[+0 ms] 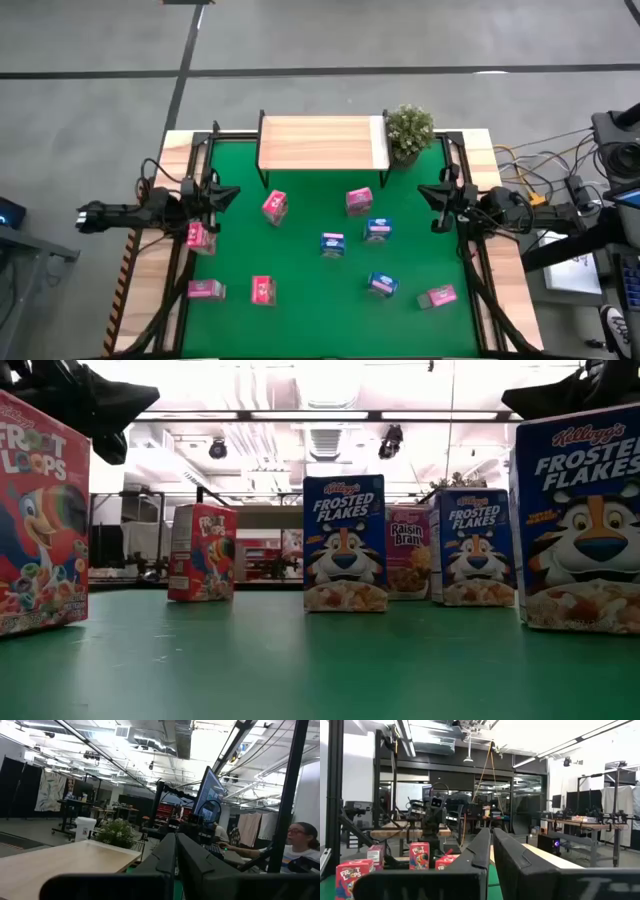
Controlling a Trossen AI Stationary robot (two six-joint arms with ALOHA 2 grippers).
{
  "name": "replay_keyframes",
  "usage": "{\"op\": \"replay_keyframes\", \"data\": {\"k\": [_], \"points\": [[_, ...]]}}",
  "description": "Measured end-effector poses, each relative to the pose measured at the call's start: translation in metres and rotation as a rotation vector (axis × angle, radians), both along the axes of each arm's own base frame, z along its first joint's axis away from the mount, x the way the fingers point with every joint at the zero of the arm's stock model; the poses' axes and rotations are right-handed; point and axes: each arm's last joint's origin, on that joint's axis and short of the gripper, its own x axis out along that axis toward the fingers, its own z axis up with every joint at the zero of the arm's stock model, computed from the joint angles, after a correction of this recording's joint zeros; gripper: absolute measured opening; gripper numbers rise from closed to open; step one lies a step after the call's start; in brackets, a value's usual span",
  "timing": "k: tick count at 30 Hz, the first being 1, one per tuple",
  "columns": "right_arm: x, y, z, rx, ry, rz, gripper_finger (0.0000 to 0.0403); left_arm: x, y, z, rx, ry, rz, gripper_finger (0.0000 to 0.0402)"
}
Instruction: Stack cereal on shelf
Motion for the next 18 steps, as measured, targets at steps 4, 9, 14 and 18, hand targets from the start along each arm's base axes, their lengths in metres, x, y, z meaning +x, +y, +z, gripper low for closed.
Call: {"op": "replay_keyframes", "data": {"k": [4,9,14,18], "points": [[0.000,0.000,0.000,0.000,0.000,0.000,0.0012,0.000,0.000,0.000,0.000,0.000,0.000,0.0000],[-0.001,0.000,0.003,0.035,-0.043,0.014,0.0012,0.000,0.000,0.000,0.000,0.000,0.000,0.0000],[-0.002,0.001,0.009,0.035,-0.105,0.037,0.0012,0.000,0.000,0.000,-0.006,-0.002,-0.002,0.0000],[0.000,0.001,0.011,0.034,-0.122,0.045,0.0012,-0.001,0.000,0.002,-0.003,-0.025,-0.001,0.0000]]}}
